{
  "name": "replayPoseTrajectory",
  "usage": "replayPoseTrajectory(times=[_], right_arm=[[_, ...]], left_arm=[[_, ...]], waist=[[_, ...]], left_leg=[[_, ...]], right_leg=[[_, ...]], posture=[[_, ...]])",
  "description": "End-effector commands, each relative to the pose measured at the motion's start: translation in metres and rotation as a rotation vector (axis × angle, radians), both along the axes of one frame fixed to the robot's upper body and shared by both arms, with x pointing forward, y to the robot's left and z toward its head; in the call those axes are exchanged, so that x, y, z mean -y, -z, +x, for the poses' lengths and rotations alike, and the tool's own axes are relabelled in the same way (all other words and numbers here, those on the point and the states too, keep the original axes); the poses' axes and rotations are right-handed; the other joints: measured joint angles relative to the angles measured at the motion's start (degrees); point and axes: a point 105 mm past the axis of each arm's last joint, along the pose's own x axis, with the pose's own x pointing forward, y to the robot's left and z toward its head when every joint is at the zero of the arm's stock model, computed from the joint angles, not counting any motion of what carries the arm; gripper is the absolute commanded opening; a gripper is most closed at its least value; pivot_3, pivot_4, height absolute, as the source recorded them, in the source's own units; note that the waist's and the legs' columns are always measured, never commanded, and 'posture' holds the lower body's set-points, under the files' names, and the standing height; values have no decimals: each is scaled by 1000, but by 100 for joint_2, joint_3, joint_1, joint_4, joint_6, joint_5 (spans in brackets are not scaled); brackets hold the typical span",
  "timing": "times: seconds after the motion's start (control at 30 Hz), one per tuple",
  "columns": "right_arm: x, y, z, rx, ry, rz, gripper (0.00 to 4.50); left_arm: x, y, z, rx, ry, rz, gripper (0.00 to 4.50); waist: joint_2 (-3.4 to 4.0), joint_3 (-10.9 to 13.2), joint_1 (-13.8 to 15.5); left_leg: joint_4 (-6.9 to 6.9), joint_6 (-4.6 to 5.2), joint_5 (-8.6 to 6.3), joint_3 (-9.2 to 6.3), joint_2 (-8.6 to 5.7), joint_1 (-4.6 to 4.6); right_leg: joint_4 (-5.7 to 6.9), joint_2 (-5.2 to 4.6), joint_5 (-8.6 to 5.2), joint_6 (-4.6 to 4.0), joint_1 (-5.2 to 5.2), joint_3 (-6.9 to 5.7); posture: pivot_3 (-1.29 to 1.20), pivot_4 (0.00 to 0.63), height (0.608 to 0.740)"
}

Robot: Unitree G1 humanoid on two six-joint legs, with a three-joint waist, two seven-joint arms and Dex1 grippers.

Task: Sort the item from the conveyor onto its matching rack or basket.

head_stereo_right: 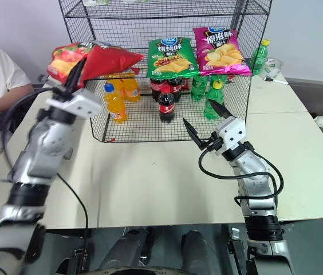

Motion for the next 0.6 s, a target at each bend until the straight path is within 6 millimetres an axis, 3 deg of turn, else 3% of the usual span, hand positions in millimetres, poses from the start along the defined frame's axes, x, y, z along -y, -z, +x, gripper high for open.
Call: replayPoseTrajectory(times=[0.03,0.23,0.47,0.6], right_arm=[[-5,-15,-2,62,-9,10,4500],[-10,-15,-3,57,-21,11,4500],[-11,-13,-7,44,-30,7,4500],[-12,-14,-9,41,-31,5,4500]], left_arm=[[5,0,20,10,-39,-75,25],[26,8,52,-16,-74,-80,25],[15,7,79,-74,-183,-99,25],[10,13,89,-169,-222,-196,25]], waist=[[0,0,-10],[-6,3,-15],[-9,4,-45],[-9,5,-46]], left_leg=[[0,0,0,0,0,0],[0,-2,2,-1,0,-1],[1,-2,2,-1,-2,-5],[2,-2,2,-1,-2,-6]], right_leg=[[0,0,0,1,1,0],[4,1,0,1,-2,-1],[4,0,-1,5,-4,-2],[4,0,-2,5,-4,-4]], posture=[[0,150,740],[0,150,740],[0,150,740],[0,150,740]])
